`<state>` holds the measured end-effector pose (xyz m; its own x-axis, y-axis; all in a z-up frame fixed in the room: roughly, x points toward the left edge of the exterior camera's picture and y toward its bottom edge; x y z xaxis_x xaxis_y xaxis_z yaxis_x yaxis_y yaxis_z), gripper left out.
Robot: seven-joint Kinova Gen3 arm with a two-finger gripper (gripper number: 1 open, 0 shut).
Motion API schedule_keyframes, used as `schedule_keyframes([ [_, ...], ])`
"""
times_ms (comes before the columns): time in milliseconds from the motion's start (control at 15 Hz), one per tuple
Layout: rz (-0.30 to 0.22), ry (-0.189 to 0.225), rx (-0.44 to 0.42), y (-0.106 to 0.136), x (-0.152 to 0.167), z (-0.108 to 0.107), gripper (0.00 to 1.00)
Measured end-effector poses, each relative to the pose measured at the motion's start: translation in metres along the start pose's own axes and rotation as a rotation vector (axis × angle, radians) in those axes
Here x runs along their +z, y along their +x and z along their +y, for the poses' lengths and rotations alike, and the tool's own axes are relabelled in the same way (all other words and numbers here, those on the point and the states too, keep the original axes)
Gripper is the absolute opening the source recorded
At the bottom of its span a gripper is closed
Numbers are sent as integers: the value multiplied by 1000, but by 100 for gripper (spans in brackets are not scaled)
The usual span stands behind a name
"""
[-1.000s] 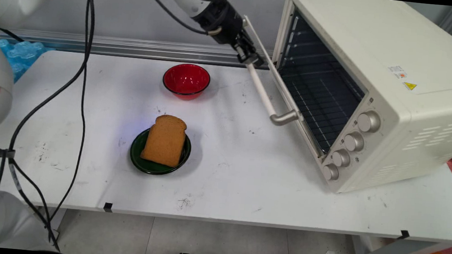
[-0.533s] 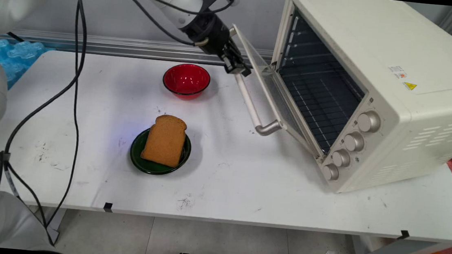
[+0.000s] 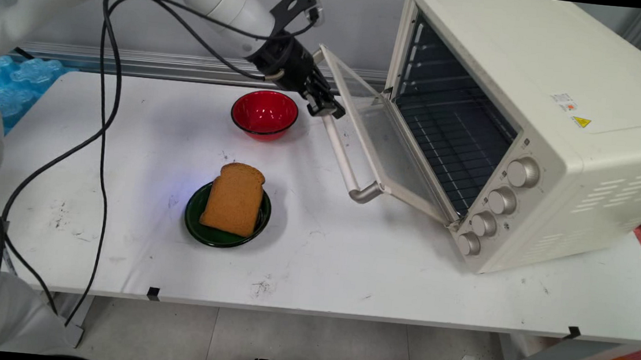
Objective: Open the oven
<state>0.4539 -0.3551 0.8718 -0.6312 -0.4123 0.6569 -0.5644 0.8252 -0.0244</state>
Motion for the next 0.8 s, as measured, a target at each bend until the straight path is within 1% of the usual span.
schedule_keyframes([
  [267,5,6,-5,-17,8,0,0],
  [800,11,7,2,-40,21,-1,0],
])
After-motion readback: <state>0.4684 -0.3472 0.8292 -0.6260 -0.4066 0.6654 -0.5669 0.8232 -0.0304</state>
